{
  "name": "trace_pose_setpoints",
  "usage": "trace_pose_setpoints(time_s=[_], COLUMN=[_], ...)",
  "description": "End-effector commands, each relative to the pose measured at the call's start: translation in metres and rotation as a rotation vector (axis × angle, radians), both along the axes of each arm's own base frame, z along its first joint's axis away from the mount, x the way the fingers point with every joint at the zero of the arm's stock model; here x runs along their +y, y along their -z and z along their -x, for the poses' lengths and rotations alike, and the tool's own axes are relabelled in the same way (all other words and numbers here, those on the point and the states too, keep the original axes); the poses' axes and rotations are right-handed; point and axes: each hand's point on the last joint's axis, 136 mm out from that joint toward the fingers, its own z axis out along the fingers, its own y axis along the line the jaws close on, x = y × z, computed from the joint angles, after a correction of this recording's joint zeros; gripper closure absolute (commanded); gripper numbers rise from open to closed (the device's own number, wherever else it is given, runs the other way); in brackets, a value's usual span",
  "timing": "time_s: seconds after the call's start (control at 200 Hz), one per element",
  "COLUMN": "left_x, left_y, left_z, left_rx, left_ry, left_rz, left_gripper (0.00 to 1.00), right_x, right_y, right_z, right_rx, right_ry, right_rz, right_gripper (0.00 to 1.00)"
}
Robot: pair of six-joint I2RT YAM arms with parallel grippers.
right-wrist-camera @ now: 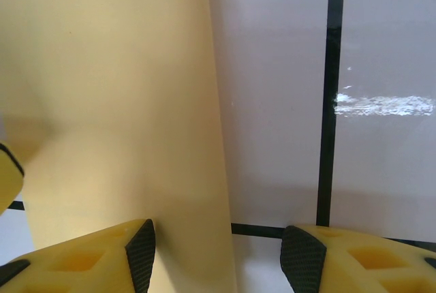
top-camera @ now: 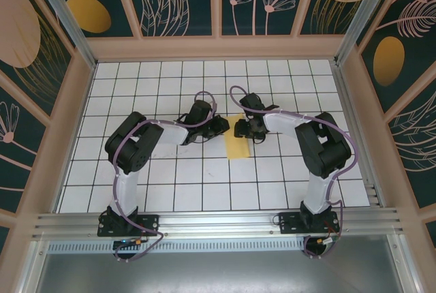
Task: Fold a paper plane with a square sheet of paper (pick it up from the middle)
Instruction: Hold the square sheet of paper at the center of the table.
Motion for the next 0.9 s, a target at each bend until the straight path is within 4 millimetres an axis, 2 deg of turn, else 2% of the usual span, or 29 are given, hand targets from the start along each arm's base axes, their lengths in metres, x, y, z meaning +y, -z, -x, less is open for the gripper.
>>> trace_pose_setpoints(time_s=[0.0,0.305,0.485,0.6,0.706,0.726,0.826,0.896], left_x=[-0.002,0.012,0.022,0.027,0.033,0.033,0.035,0.035], left_y=[0.014,0.041,0.055,0.062,0.068,0.068,0.071,0.073], left_z=[0.006,0.011,0.015,0.017,0.019,0.019,0.020,0.021], left_rx=[0.047,0.129,0.171,0.189,0.201,0.200,0.205,0.207], left_ry=[0.010,-0.008,-0.016,-0.021,-0.028,-0.029,-0.027,-0.029], left_rz=[-0.029,-0.151,-0.228,-0.265,-0.297,-0.301,-0.310,-0.312], left_gripper=[0.86,0.88,0.89,0.90,0.91,0.92,0.92,0.92], right_x=[0.009,0.010,0.018,0.025,0.035,0.027,0.024,0.025], right_y=[0.079,0.079,0.062,0.033,-0.005,-0.014,-0.059,-0.080], right_z=[0.040,0.040,0.033,0.019,0.008,-0.001,-0.011,-0.015], right_rx=[0.189,0.189,0.155,0.098,0.017,-0.006,-0.114,-0.153], right_ry=[-0.040,-0.039,-0.040,-0.026,-0.022,0.005,0.007,-0.021], right_rz=[-0.022,-0.026,-0.062,-0.122,-0.199,-0.219,-0.344,-0.409], right_gripper=[0.42,0.42,0.42,0.41,0.41,0.41,0.42,0.44])
